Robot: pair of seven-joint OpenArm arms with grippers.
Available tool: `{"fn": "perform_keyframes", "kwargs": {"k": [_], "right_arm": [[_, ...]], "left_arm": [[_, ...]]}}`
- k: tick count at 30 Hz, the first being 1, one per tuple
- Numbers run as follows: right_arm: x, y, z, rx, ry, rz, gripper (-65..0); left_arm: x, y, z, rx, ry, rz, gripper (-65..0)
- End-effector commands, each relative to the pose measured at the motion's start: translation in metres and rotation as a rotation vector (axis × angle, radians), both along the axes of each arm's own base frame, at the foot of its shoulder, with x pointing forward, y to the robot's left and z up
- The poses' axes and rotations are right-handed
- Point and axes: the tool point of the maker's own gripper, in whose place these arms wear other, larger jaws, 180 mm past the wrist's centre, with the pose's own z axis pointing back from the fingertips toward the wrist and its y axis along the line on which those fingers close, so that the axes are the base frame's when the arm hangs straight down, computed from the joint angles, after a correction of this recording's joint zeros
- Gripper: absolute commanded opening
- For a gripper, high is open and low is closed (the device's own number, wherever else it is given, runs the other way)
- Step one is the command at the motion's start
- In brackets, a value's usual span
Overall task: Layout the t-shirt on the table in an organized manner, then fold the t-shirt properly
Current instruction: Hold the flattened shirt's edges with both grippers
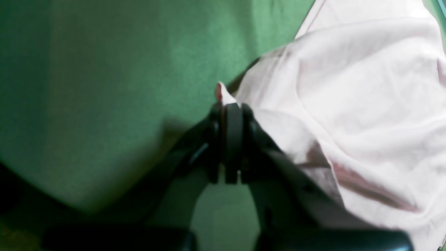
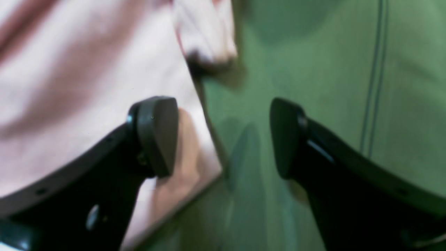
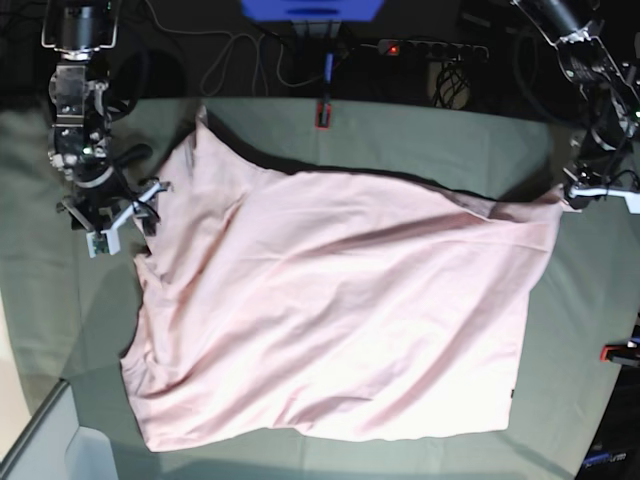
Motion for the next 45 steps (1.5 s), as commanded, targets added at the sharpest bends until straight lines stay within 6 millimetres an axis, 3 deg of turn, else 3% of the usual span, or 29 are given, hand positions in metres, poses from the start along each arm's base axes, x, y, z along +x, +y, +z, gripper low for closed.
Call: {"fn": "perform_keyframes", "kwargs": {"k": [1, 3, 6, 8, 12, 17, 20, 25, 28, 32, 35, 42, 45], "right_arm": [[0.012, -0.004, 0.014, -0.004, -0.055, 0.003, -29.4], [0.010, -0.003, 0.012, -0.002, -0.052, 0.003, -36.2], [0.002, -0.001, 0.006, 0.003, -0.031, 0.012, -53.4], [-0.010, 0.013, 0.001, 0.038, -0.003, 0.084, -65.0], [-0.033, 0.046, -0.010, 0.138, 0.050, 0.215, -65.0], [-0.042, 0.045, -0.013, 0.163, 0.057, 0.189, -65.0], [-0.040, 0.039, -0.011, 0.164, 0.047, 0.165, -58.7], [-0.046, 0.038, -0.016, 0.157, 0.081, 0.166, -35.3], [-0.046, 0.038, -0.008, 0.134, 0.082, 0.180, -23.7], [-0.041, 0.045, 0.021, 0.101, 0.013, 0.225, -22.3], [-0.039, 0.049, 0.023, 0.108, 0.009, 0.246, -22.4], [-0.044, 0.045, -0.016, 0.164, 0.107, 0.200, -22.7], [-0.052, 0.044, -0.028, 0.180, 0.145, 0.187, -26.5]], "left_arm": [[0.008, 0.009, 0.015, 0.031, -0.044, 0.000, -64.8], [0.009, 0.009, 0.015, 0.031, -0.046, 0.000, -64.8], [0.009, 0.009, 0.015, 0.031, -0.046, 0.000, -64.8], [0.011, 0.009, 0.016, 0.031, -0.050, 0.001, -64.8], [0.016, 0.008, 0.018, 0.026, -0.060, 0.003, -64.8], [0.017, 0.008, 0.019, 0.024, -0.065, 0.004, -64.8], [0.020, 0.008, 0.022, 0.028, -0.073, 0.003, -64.8], [0.021, 0.008, 0.023, 0.029, -0.075, 0.003, -64.8], [0.022, 0.008, 0.023, 0.029, -0.077, 0.003, -64.8], [0.022, 0.009, 0.023, 0.030, -0.076, 0.003, -64.8], [0.023, 0.008, 0.024, 0.027, -0.081, 0.003, -64.8], [0.021, 0.008, 0.023, 0.026, -0.078, 0.004, -64.8], [0.021, 0.008, 0.023, 0.026, -0.078, 0.004, -64.8]]}}
